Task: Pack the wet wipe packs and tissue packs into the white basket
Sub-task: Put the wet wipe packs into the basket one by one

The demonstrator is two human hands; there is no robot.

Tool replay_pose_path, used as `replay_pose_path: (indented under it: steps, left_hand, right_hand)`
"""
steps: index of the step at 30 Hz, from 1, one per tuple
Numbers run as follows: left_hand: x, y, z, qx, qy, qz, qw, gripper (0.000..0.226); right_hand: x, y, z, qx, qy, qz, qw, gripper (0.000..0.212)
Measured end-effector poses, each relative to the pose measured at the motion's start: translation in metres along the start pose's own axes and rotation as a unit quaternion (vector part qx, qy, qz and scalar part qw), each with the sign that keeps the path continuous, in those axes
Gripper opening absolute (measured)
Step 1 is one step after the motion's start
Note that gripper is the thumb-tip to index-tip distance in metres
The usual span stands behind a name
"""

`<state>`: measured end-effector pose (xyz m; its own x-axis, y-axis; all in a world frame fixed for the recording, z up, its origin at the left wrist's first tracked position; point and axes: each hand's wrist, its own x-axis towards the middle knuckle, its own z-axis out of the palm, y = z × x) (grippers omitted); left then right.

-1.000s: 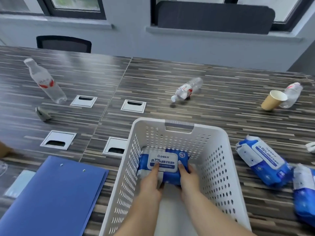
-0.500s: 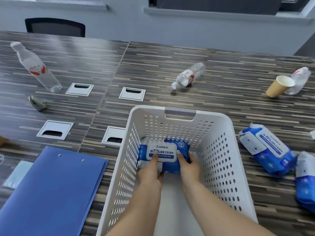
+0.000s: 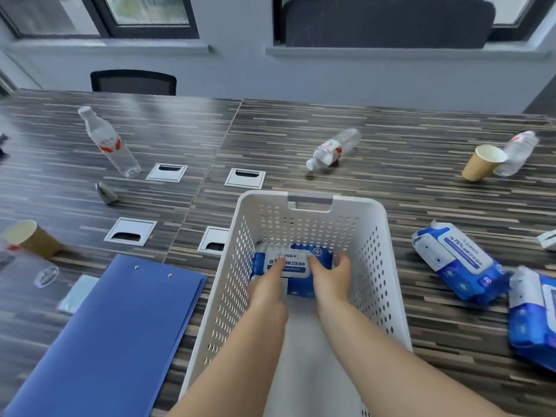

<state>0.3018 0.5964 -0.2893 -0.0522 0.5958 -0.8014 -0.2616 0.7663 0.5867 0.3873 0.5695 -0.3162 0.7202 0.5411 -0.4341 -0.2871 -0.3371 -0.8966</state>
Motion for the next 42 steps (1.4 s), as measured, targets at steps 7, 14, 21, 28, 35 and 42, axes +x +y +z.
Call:
replay_pose_path:
  steps: [7, 14, 21, 28, 35, 42]
  left_hand:
    - [-0.075, 0.003, 0.010, 0.049, -0.087, 0.121, 0.988, 0.047]
    - [-0.145, -0.028, 0.042, 0.080, -0.130, 0.246, 0.957, 0.049]
    - [-0.198, -0.086, 0.095, 0.109, -0.179, 0.298, 0.931, 0.028]
    - [-0.203, -0.132, 0.139, 0.145, -0.177, 0.263, 0.937, 0.038]
    - [-0.182, -0.146, 0.168, 0.188, -0.153, 0.231, 0.942, 0.050]
    - [-0.138, -0.142, 0.203, 0.210, -0.118, 0.184, 0.953, 0.056]
  right_hand:
    - [-0.048, -0.054, -0.037, 0.056, -0.072, -0.063, 0.994, 0.060]
    - [-0.078, -0.082, -0.114, 0.141, -0.109, -0.100, 0.979, 0.047]
    - [-0.073, -0.071, -0.210, 0.184, -0.073, -0.085, 0.976, 0.059]
    - [-0.052, -0.056, -0.277, 0.208, -0.035, -0.041, 0.977, 0.052]
    - [-0.014, -0.037, -0.313, 0.220, -0.003, 0.020, 0.975, 0.060]
    - [0.040, -0.024, -0.319, 0.226, -0.032, 0.094, 0.969, 0.068]
